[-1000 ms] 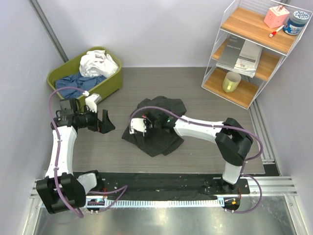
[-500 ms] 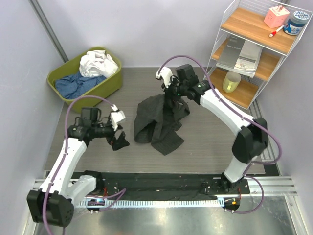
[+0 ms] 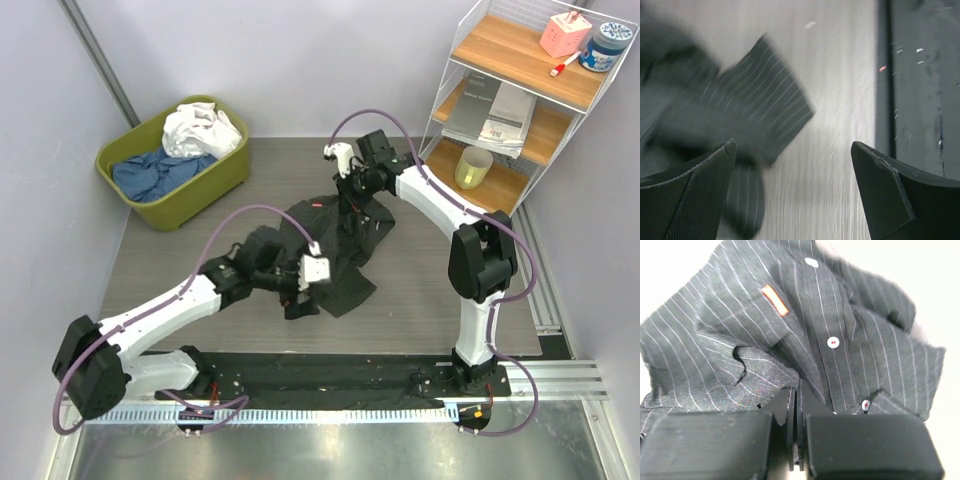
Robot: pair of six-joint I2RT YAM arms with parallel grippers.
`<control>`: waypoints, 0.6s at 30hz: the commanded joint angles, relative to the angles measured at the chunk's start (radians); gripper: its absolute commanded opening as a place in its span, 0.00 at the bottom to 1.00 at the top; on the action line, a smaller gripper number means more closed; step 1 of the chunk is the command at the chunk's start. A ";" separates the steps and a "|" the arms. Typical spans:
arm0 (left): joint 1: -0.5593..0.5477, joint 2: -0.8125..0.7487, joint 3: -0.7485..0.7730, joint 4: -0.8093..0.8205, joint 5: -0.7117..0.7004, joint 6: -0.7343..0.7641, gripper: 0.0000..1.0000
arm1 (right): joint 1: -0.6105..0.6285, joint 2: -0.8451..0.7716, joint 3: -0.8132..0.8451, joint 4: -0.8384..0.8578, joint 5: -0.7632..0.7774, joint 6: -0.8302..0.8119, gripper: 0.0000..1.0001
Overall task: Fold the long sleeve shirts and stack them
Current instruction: Flatten the shirt out
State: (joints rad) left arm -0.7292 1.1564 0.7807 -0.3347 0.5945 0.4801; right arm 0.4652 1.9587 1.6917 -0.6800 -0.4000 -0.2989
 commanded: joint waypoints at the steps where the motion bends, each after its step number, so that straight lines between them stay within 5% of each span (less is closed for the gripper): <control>1: -0.133 0.069 0.009 0.178 -0.100 0.080 0.95 | 0.003 0.029 0.074 0.025 -0.045 0.026 0.01; 18: -0.168 0.531 0.126 0.187 -0.122 0.167 0.91 | -0.030 0.036 0.026 0.011 -0.092 0.046 0.01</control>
State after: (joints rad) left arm -0.8886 1.6417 0.8631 -0.1654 0.5003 0.6117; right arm 0.4419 2.0228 1.7329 -0.6765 -0.4572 -0.2668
